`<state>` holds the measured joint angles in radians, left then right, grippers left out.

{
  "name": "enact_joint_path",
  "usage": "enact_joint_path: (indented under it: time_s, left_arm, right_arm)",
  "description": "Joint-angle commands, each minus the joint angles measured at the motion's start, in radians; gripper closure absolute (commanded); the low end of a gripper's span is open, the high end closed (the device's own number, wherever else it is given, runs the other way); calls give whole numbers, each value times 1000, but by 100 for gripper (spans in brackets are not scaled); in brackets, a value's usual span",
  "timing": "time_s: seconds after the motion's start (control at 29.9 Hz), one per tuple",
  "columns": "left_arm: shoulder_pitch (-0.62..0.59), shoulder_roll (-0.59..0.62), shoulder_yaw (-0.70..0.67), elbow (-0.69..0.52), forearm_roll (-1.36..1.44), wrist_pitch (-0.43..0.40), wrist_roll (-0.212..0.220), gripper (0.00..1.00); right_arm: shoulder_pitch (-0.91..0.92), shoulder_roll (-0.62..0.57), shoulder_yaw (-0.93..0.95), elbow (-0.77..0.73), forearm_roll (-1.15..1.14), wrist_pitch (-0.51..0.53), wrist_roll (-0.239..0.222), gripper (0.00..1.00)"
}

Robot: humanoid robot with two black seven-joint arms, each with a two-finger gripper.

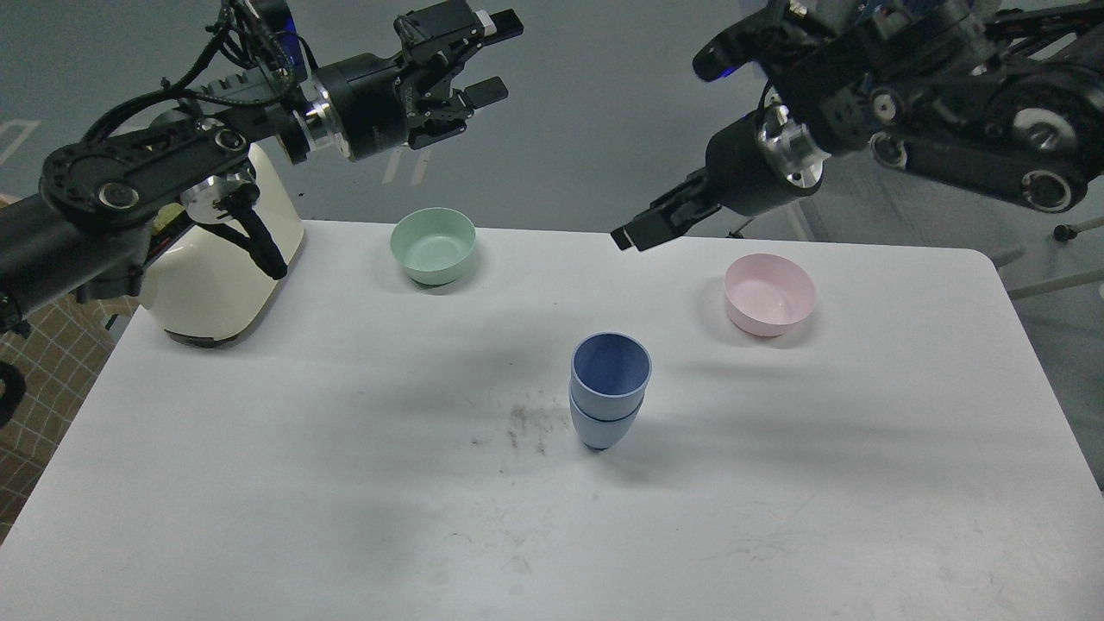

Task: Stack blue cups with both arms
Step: 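Drop the cup into the centered cup and raise the right gripper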

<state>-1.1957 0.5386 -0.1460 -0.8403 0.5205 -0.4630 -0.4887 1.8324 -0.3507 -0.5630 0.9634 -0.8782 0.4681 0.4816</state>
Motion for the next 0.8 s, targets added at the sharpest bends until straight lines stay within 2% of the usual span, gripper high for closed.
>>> enact_joint_path:
  time_s: [0.0, 0.07, 0.23, 0.4, 0.6, 0.77]
  left_arm:
    - [16, -17, 0, 46, -10, 0, 0, 9]
    - [33, -32, -10, 69, -26, -6, 0, 9]
    - [116, -112, -105, 210, -100, -26, 0, 9]
    - [177, -204, -200, 354, -105, -26, 0, 9]
    - [248, -275, -303, 414, -120, -26, 0, 9]
    - [286, -287, -325, 415, -120, -26, 0, 8]
  right_arm:
    - [-120, -66, 96, -80, 248, -61, 3, 4]
    - [-185, -89, 156, -101, 316, -84, 6, 3]
    - [-482, -88, 512, -193, 441, -109, 7, 2]
    - [-675, -7, 791, -310, 510, -98, 7, 0]
    - [-815, 97, 962, -390, 559, -97, 7, 0]
    - [-855, 127, 1006, -393, 561, -105, 7, 0]
